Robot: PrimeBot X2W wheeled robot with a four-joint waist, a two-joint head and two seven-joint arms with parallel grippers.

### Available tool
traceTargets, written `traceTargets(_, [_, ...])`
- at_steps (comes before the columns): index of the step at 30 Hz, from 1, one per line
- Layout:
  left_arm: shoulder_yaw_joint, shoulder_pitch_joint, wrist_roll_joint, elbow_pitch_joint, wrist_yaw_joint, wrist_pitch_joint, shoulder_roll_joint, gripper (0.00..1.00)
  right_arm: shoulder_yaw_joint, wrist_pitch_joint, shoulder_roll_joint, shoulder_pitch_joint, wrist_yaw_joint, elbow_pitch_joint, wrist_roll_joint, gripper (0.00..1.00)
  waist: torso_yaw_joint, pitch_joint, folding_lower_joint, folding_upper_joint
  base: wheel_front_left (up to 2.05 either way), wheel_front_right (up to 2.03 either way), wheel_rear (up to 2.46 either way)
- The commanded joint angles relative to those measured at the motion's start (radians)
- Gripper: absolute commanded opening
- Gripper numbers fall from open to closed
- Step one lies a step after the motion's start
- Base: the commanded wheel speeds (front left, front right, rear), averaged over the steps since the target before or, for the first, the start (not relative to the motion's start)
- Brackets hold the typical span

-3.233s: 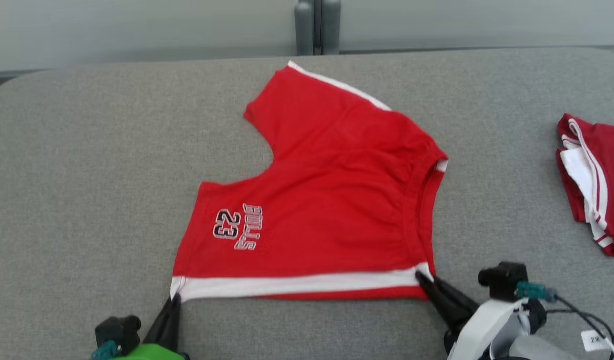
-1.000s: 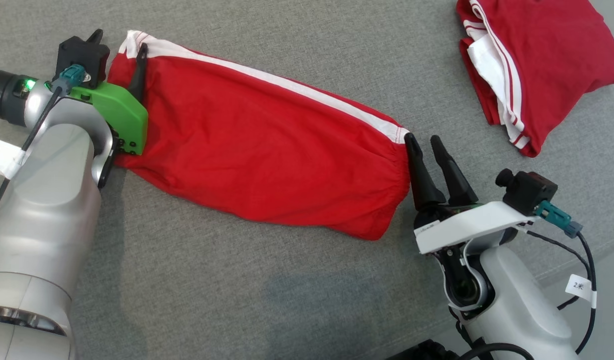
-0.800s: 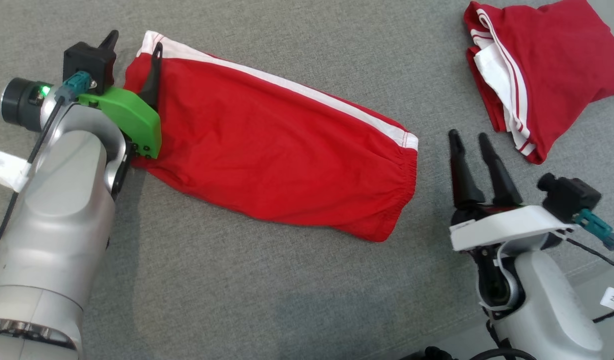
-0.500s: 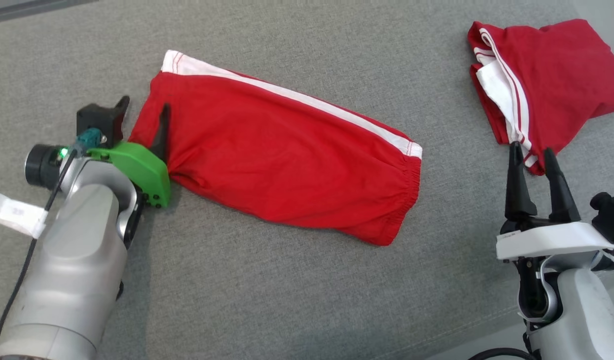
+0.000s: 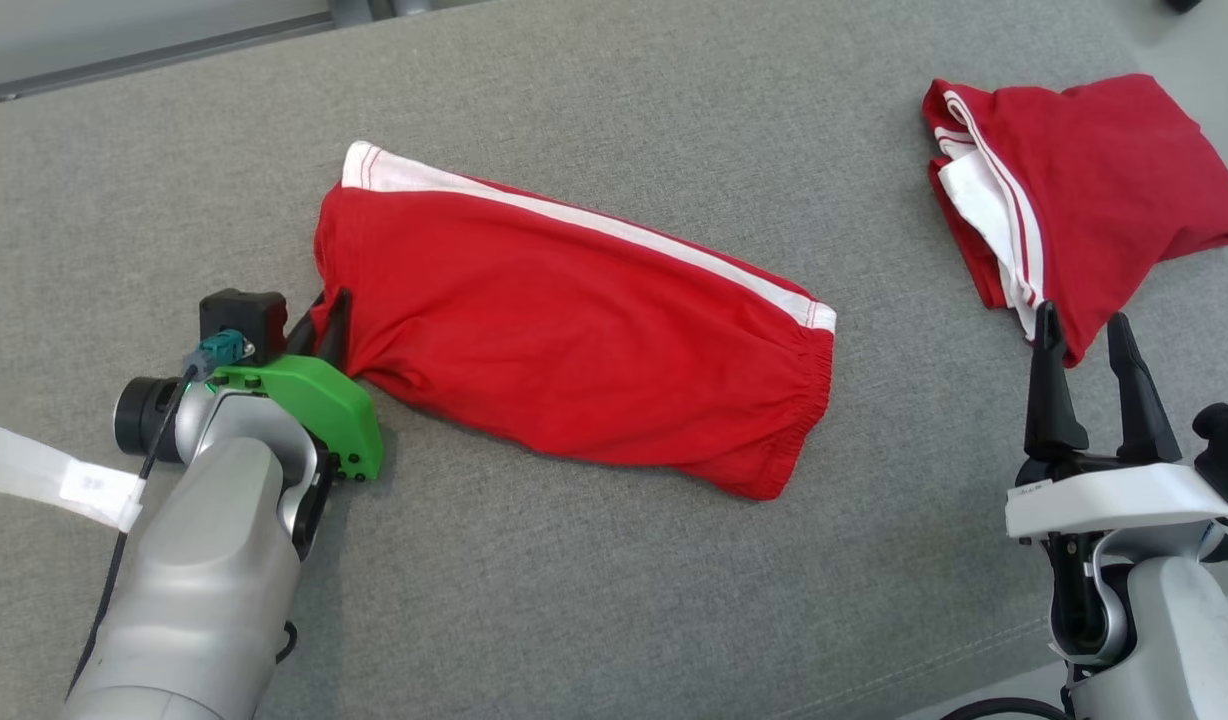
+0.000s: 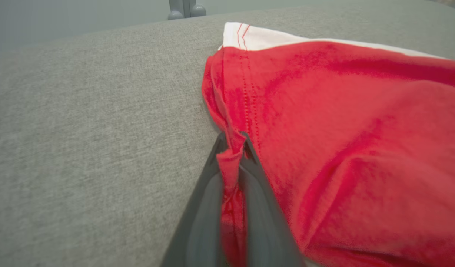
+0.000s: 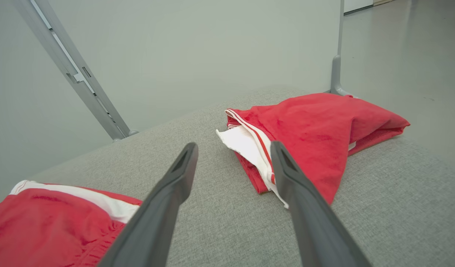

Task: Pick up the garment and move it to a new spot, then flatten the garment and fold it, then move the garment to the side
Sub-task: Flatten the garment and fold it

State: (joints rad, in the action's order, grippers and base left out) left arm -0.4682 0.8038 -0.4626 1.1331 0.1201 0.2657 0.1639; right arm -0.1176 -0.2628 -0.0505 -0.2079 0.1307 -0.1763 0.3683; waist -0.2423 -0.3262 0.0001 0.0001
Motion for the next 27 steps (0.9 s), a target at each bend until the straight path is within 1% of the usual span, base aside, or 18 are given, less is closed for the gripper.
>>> traceTargets(1, [0.000, -0.042, -0.009, 0.008, 0.002, -0.004, 0.005, 0.00, -0.006, -0.002, -0.002, 0.014, 0.000, -0.002, 0.006, 1.00, 0.014, 0.025, -0.0001, -0.0001, 0.00, 0.00, 0.00])
traceTargets(6, [0.036, -0.101, -0.027, -0.044, -0.013, -0.004, -0.002, 0.00, -0.004, -0.002, -0.001, 0.049, 0.000, -0.021, 0.009, 1.00, 0.058, 0.094, -0.0001, -0.0001, 0.00, 0.00, 0.00])
traceTargets(11, [0.073, -0.190, -0.025, -0.116, -0.051, -0.003, -0.009, 0.00, 0.010, -0.002, -0.002, 0.083, 0.000, -0.051, 0.000, 1.00, 0.125, 0.158, -0.0001, -0.0001, 0.00, 0.00, 0.00])
traceTargets(16, [0.107, -0.283, -0.019, -0.180, -0.093, -0.003, -0.029, 0.00, 0.026, -0.002, -0.001, 0.101, 0.000, -0.076, -0.014, 1.00, 0.191, 0.185, -0.0001, -0.0001, 0.00, 0.00, 0.00])
traceTargets(22, [0.138, -0.372, -0.009, -0.229, -0.112, -0.002, -0.047, 0.00, 0.040, -0.002, -0.002, 0.100, 0.000, -0.098, -0.022, 1.00, 0.240, 0.197, -0.0001, -0.0001, 0.00, 0.00, 0.00])
traceTargets(23, [0.144, -0.382, -0.001, -0.242, -0.115, -0.002, -0.047, 0.47, 0.041, -0.002, -0.002, 0.099, 0.000, -0.101, -0.025, 1.00, 0.244, 0.199, -0.0001, -0.0001, 0.00, 0.00, 0.00])
traceTargets(24, [0.153, -0.392, 0.002, -0.253, -0.117, -0.002, -0.046, 1.00, 0.041, -0.002, -0.002, 0.098, 0.000, -0.103, -0.027, 1.00, 0.247, 0.202, -0.0001, -0.0001, 0.00, 0.00, 0.00])
traceTargets(27, [0.183, -0.430, 0.023, -0.310, -0.129, -0.002, -0.040, 1.00, 0.045, -0.002, -0.002, 0.096, 0.000, -0.106, -0.035, 1.00, 0.252, 0.211, -0.0001, -0.0001, 0.00, 0.00, 0.00])
